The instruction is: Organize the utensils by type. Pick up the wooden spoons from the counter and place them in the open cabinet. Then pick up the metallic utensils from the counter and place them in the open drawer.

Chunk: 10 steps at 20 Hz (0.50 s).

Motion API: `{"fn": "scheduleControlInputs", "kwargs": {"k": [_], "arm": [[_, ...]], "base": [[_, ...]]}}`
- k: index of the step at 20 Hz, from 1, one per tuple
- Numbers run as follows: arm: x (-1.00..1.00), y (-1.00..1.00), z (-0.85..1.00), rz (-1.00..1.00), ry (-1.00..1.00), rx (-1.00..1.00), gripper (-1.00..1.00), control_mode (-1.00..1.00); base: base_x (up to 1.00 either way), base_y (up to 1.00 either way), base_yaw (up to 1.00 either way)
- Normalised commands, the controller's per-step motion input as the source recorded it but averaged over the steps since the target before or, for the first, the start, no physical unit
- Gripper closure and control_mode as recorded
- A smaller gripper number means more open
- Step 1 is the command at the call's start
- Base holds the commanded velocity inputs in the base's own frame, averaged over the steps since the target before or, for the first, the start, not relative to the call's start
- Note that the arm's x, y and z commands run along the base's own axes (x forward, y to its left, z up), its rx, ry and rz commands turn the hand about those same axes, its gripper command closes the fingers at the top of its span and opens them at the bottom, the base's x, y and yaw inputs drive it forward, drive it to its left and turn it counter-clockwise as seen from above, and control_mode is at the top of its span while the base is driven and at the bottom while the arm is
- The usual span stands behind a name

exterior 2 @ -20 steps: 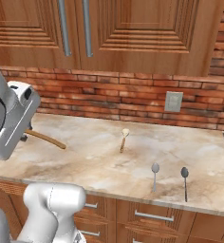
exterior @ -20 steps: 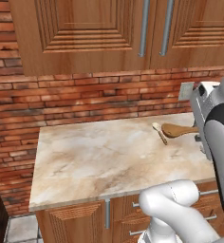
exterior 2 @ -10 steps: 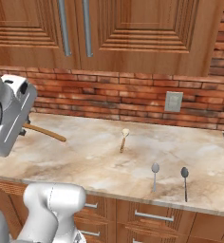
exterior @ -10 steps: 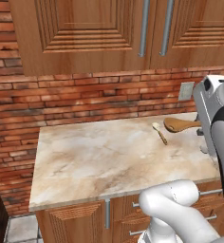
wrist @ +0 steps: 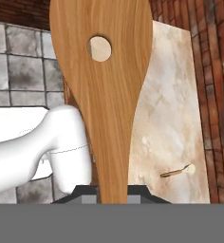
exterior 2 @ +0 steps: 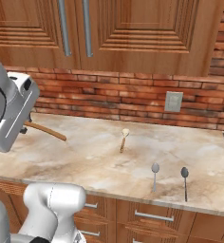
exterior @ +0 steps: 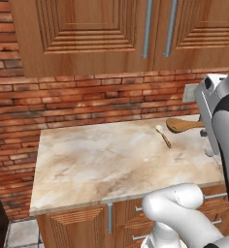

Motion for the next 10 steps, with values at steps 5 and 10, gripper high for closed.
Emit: {"fn": "scheduleControlInputs", "kwargs": {"k": [5,10], "arm": [[0.00,0.00,0.00,0.00,0.00,0.00,1.00,1.00],[0.00,0.00,0.00,0.00,0.00,0.00,1.00,1.00]], "base": [[-0.05,0.00,0.00],[-0.45,0.00,0.00]]}}
